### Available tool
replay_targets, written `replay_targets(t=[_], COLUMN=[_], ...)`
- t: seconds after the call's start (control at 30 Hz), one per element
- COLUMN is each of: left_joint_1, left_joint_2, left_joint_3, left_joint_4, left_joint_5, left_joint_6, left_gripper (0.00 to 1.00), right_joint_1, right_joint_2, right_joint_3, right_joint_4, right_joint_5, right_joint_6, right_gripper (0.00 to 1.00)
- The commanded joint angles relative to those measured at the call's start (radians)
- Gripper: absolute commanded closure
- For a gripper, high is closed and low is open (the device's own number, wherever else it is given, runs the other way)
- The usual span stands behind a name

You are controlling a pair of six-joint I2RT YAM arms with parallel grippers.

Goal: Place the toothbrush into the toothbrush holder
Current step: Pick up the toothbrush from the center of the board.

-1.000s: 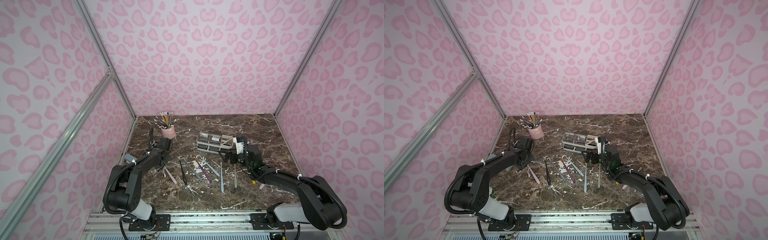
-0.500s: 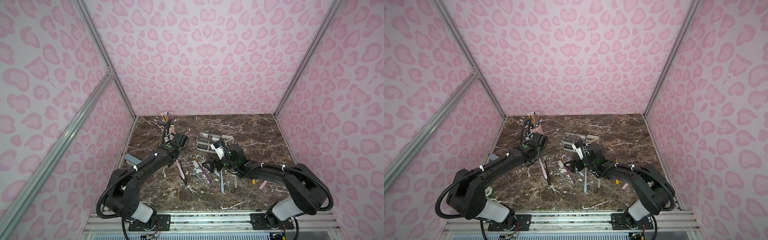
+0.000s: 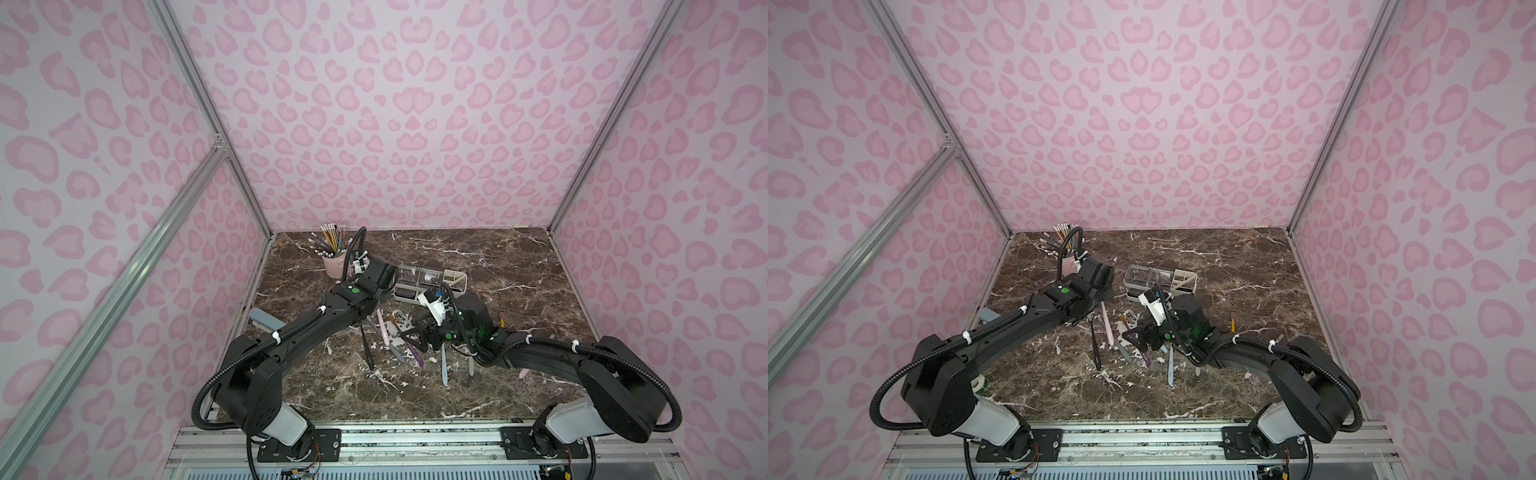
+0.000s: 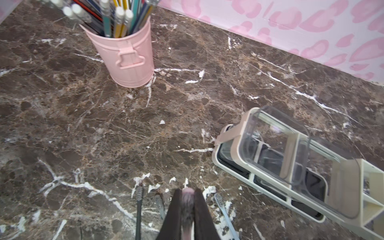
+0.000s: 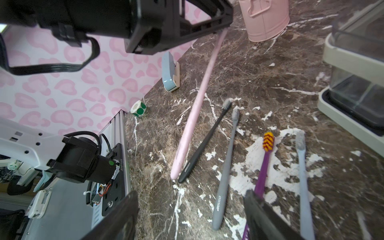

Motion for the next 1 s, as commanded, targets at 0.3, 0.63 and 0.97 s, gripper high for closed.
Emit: replay_targets(t=[0.3, 0.63, 0.97], left_joint_1=[-0.077, -0.096, -0.095], left_joint_2=[0.012, -0.011, -0.032], left_joint_3=[0.05, 0.029, 0.023], left_joint_4=[0.089, 0.097, 0.105], left_joint_5=[0.077, 0.109, 0.115], left_joint_6=[-0.011, -0.028, -0.021], left_gripper=[0.98, 0.98, 0.98], right_joint_1=[0.019, 0.018, 0.017], right_joint_2=[0.02, 0.057, 0.071], right_joint_3=[0.007, 0.021, 0.015], right_joint_4=[0.072, 0.081, 0.105], right_joint_5=[-0.007, -0.017, -0.013], right_joint_6=[0.045, 0.055, 0.077], right_gripper=[0.36, 0.45, 0.59])
